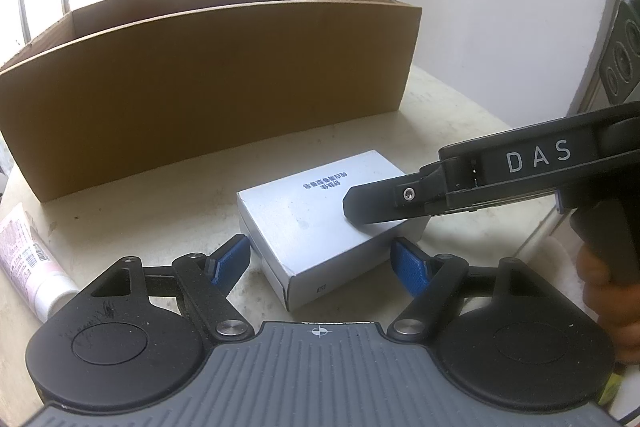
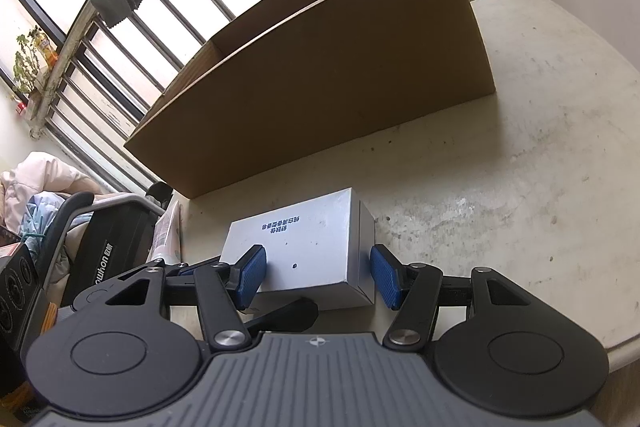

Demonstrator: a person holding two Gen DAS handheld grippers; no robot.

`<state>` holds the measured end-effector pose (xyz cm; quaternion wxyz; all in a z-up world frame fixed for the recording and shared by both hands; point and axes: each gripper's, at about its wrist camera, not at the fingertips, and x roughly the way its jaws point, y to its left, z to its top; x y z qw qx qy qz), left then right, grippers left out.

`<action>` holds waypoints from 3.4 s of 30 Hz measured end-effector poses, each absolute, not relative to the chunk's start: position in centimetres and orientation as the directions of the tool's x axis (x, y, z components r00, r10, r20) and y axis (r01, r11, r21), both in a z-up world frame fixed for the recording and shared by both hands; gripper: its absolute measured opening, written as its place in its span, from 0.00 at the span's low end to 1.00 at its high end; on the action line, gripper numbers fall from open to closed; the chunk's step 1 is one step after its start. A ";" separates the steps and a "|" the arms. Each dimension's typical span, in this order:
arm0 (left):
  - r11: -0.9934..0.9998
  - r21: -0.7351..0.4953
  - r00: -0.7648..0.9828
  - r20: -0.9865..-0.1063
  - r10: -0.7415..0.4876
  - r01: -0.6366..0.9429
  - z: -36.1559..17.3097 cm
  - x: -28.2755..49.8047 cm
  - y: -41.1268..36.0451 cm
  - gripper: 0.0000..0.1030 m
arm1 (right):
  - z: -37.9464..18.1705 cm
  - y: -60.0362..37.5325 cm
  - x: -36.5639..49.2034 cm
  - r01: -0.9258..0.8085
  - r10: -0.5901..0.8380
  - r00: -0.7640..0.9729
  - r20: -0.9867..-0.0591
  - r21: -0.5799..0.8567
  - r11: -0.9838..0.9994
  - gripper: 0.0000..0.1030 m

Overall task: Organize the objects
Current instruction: 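Hold the white box clamped between the right gripper fingers, then lift the white box with the right gripper and carry it into the cardboard box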

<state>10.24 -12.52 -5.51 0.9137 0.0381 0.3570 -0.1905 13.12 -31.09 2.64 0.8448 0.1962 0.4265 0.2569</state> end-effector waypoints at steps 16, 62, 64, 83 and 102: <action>0.920 -0.078 0.681 -0.650 -0.339 0.384 -5.4 9.6 -11.7 0.82 | 2.8 -31.2 13.2 -0.260 0.611 0.499 -0.614 0.567 0.782 0.59; 0.925 -0.078 0.690 -0.644 -0.331 0.371 -5.4 10.1 -11.2 0.70 | 3.1 -30.7 13.4 -0.283 0.616 0.506 -0.604 0.558 0.780 0.59; 0.926 -0.079 0.692 -0.641 -0.331 0.370 -5.3 10.1 -11.1 0.70 | 3.3 -30.6 13.4 -0.286 0.616 0.508 -0.603 0.556 0.780 0.59; 0.931 -0.076 0.735 -0.592 -0.330 0.357 -3.3 8.9 -10.3 0.70 | 5.4 -30.0 12.6 -0.322 0.619 0.539 -0.571 0.539 0.778 0.59; 0.951 -0.041 0.823 -0.492 -0.285 0.306 1.5 8.4 -8.0 0.70 | 9.8 -27.3 13.3 -0.417 0.658 0.579 -0.481 0.518 0.747 0.59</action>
